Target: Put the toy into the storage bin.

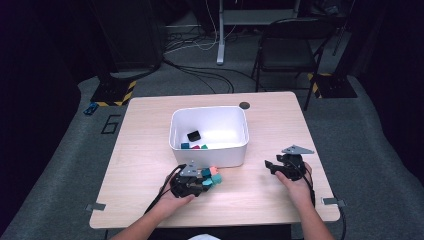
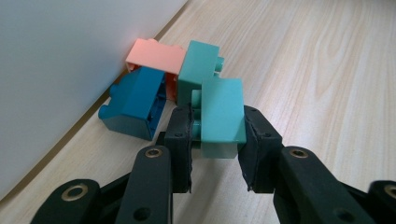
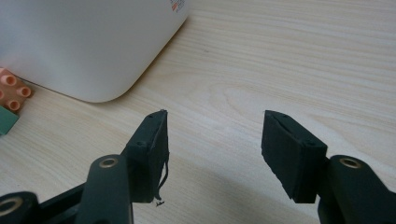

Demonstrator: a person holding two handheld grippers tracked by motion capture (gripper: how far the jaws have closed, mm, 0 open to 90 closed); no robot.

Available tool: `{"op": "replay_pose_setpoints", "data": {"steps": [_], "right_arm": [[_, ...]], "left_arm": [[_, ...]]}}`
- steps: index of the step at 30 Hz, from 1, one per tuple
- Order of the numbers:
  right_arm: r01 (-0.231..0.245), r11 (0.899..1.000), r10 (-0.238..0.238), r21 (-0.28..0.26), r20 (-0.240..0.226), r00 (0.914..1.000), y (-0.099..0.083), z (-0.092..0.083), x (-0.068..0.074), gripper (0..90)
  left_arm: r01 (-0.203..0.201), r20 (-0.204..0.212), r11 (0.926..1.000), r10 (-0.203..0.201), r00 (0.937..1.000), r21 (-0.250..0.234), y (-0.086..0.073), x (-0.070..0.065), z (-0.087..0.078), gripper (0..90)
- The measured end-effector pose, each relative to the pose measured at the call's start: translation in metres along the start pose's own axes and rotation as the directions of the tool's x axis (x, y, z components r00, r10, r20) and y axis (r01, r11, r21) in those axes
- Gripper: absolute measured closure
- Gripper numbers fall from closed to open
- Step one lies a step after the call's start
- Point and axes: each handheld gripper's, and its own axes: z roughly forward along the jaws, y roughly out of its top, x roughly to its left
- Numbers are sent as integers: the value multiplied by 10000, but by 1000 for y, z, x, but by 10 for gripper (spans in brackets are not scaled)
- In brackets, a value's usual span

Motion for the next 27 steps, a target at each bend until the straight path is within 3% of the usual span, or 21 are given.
{"op": "replay_pose_setpoints", "data": {"steps": [16,27], "right_arm": [[59,10000,-59,10,23,10000,0,0,-1,409],[14,10000,-14,7,29,10000,0,0,-2,409]], "left_arm": [[40,349,10000,-38,9994,-55,11,2,-21,672],[-269,350,9996,268,9990,20,38,-2,-43,672]]}}
